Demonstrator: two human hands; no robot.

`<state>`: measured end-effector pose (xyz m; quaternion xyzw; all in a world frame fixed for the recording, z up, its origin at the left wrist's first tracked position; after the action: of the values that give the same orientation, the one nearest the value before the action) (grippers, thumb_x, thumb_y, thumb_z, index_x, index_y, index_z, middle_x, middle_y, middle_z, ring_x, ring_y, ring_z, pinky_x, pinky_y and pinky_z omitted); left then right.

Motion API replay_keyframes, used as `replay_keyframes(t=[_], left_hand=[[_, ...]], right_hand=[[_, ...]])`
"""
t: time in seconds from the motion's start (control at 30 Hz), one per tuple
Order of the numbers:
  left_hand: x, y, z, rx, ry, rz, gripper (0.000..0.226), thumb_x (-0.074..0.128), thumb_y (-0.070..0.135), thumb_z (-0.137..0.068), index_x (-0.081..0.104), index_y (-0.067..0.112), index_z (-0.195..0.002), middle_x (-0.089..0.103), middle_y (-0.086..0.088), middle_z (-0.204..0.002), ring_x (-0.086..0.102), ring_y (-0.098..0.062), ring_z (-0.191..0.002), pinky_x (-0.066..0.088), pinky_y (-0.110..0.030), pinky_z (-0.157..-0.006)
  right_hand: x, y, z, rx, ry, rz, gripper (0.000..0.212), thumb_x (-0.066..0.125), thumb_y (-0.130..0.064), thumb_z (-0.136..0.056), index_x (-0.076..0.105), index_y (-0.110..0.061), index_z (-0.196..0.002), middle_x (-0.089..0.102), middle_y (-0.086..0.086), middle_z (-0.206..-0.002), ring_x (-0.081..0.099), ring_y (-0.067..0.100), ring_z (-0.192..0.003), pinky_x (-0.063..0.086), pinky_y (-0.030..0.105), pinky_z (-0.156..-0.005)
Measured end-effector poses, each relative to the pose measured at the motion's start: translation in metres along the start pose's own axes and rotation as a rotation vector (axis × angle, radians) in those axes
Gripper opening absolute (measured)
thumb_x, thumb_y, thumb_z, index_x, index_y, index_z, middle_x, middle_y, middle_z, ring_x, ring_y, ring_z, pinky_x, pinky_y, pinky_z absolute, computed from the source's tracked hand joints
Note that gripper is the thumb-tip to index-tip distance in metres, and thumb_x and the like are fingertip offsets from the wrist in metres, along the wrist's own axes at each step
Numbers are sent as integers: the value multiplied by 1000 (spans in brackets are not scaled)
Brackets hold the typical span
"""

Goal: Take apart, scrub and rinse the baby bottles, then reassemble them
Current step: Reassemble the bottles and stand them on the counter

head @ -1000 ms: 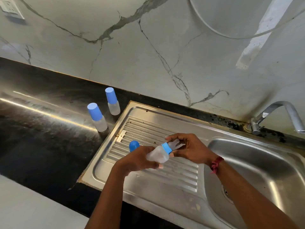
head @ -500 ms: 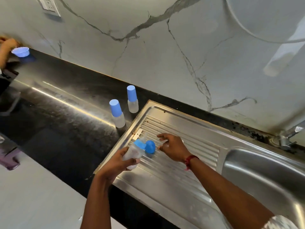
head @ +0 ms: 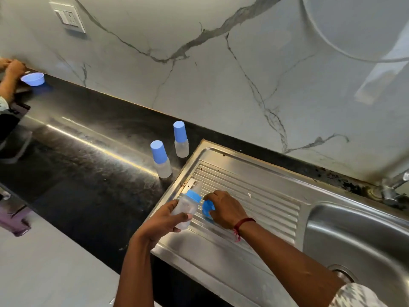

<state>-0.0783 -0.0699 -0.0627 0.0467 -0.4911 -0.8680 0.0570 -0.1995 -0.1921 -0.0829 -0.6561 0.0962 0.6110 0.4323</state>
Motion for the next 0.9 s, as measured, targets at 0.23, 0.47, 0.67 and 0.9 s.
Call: replay_keyframes(t=[0.23, 0.47, 0.67, 0.9], left_hand=[[37, 25, -19, 55, -85, -75, 50, 82, 42, -67, 63, 21, -109, 66, -8, -103, 63, -18, -92, 56, -33, -83], [83, 59, -36, 207, -144, -201, 55, 83, 40, -63, 67, 34, -115, 72, 6, -99, 66, -13, -92, 56, -29, -73], [109, 83, -35, 349, -141, -322, 50, 84, 14, -77, 64, 35, -118, 70, 7, -111, 65, -10, -102, 52, -16, -80], [119, 83, -40, 363, -145, -399, 45, 85, 28, -75, 64, 28, -116, 66, 5, -108, 62, -14, -101, 56, -33, -87]], right_hand=[[-46, 68, 50, 315, 302, -721, 34, 78, -15, -83, 68, -18, -116, 66, -1, -107, 65, 13, -91, 54, 15, -73], [-76, 115, 110, 447, 556, -1690, 26, 54, -13, -98, 61, -11, -123, 68, 15, -114, 70, 26, -89, 59, 42, -76], [-85, 119, 122, 421, 602, -1837, 37, 55, -26, -94, 57, -12, -128, 66, 17, -120, 69, 28, -94, 58, 44, -76], [-76, 115, 122, 460, 549, -1842, 31, 48, -29, -101, 65, -14, -122, 69, 15, -114, 69, 24, -87, 57, 40, -73]])
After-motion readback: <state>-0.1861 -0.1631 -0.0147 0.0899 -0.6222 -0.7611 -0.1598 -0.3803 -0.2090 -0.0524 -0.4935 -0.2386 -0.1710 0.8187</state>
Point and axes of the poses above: each hand's wrist, its own z-axis away from the middle knuckle, its own x-axis out of the palm, y = z × x, the point moved 9 cm from there along -z, towards the middle knuckle
